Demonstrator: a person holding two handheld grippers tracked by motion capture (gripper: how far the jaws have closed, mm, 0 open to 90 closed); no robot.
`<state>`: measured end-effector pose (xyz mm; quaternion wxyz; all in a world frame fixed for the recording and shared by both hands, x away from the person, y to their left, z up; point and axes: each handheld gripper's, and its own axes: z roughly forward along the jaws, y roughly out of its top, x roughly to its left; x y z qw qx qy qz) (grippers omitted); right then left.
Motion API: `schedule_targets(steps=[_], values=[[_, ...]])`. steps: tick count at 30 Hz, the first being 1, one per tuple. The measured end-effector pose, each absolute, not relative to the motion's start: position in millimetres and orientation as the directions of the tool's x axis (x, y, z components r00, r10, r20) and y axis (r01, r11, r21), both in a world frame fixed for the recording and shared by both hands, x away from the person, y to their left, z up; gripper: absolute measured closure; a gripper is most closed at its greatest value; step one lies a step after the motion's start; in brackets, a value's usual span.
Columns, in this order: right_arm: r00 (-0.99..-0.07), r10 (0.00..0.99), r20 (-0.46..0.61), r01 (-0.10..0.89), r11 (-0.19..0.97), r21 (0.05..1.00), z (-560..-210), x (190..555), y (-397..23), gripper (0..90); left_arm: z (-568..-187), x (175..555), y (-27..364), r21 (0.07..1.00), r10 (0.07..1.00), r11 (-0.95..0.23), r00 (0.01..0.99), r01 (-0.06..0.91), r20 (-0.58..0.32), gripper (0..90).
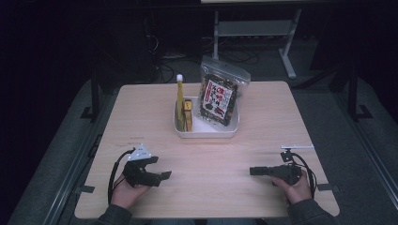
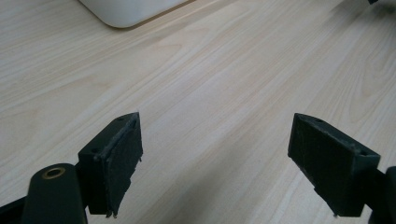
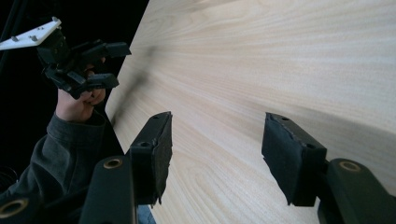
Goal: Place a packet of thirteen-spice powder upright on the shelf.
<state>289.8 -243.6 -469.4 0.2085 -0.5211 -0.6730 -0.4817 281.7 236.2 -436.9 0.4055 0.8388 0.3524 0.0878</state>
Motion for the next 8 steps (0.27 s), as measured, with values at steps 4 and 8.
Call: schedule_targets(steps=[4, 8], values=[[-0.381, 0.499, 0.778, 0.899, 0.003, 0.438, -473, 285, -243, 40.8, -437, 282, 236, 0.742, 0.661, -0.425, 0.737, 0.519, -0.137, 17.2], [-0.406, 0.486, 0.774, 0.886, 0.002, 0.463, -471, 278, -244, 40.7, -437, 282, 236, 0.742, 0.66, -0.425, 0.739, 0.518, -0.137, 17.2]])
